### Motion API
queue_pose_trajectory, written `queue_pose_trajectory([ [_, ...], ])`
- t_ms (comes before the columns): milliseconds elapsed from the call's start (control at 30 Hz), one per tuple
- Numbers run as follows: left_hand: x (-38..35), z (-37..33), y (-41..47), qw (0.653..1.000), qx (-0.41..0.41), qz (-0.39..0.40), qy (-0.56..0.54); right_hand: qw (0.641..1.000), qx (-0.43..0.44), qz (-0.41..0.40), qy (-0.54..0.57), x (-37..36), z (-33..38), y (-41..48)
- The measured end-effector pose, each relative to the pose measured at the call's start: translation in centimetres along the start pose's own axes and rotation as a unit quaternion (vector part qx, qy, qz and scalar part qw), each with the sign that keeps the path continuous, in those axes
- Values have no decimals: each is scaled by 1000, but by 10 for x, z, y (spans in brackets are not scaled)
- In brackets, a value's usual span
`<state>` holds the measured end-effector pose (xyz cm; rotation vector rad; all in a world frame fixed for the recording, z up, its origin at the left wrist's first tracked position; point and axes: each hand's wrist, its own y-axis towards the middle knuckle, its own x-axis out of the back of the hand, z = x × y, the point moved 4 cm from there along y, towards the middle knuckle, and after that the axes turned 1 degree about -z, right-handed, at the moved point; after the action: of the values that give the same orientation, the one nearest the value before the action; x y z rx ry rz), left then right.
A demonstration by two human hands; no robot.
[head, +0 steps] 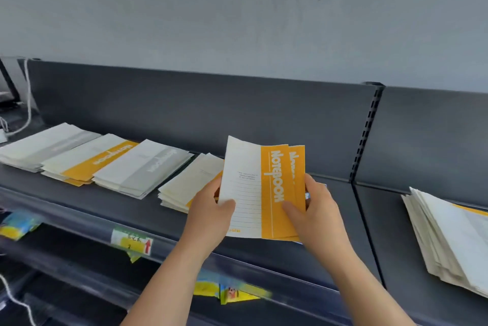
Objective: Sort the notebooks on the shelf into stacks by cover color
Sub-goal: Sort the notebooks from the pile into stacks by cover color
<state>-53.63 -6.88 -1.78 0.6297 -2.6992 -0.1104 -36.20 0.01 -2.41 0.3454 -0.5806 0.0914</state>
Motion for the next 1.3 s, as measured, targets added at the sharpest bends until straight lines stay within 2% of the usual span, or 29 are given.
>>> queue_pose_trajectory([
  [133, 58, 16, 15, 1000, -7, -6, 9, 1000, -17, 3, -11, -52, 35, 4],
  [367, 139, 48, 42, 997, -23, -44, 55, 999, 5, 26, -27, -123, 81, 12],
  [767, 224, 91, 91, 991, -5, -115, 70, 996, 44, 68, -34, -222, 128, 54],
  [1000, 273, 113, 120, 982, -6, -151, 111, 994, 65, 91, 2, -281, 158, 75],
  [1300, 350, 146, 179, 982, -20, -123, 140, 996, 42, 78, 0, -365, 199, 100],
])
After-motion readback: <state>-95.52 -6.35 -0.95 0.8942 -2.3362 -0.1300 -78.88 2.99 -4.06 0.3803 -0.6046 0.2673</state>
